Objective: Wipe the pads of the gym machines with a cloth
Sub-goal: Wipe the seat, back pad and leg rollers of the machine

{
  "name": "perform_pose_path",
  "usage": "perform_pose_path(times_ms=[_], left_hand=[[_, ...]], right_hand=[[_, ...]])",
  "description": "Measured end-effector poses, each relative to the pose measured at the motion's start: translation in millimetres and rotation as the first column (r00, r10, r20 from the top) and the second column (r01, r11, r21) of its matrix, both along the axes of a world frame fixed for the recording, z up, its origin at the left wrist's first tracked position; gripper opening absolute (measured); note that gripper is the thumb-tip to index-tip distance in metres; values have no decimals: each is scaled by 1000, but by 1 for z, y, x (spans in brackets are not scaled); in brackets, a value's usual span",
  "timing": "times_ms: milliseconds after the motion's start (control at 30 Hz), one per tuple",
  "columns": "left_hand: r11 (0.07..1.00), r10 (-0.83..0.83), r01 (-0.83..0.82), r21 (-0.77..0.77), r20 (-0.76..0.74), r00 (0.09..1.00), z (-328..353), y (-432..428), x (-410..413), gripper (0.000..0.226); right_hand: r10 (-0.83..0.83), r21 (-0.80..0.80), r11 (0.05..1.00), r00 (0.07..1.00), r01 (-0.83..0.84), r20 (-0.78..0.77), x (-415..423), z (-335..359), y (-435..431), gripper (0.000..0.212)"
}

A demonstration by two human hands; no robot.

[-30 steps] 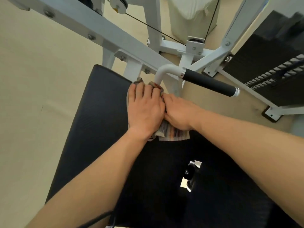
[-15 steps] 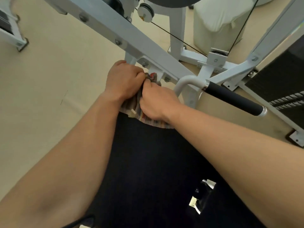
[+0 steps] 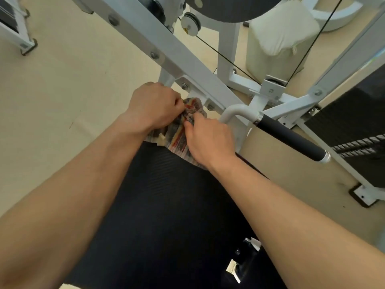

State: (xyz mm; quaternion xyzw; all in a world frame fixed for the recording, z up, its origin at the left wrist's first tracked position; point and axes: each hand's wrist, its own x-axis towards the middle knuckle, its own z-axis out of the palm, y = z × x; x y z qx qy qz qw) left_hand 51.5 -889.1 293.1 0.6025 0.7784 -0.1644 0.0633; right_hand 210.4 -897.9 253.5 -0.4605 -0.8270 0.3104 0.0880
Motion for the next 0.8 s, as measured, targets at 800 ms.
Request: perform_pose_path(times_ms=[800], left_hand=[[956,-259,239,171,100,961,-38,-60,111,39]], right_hand=[[434,-461,803,901,-377,20,128,-29,15,50]])
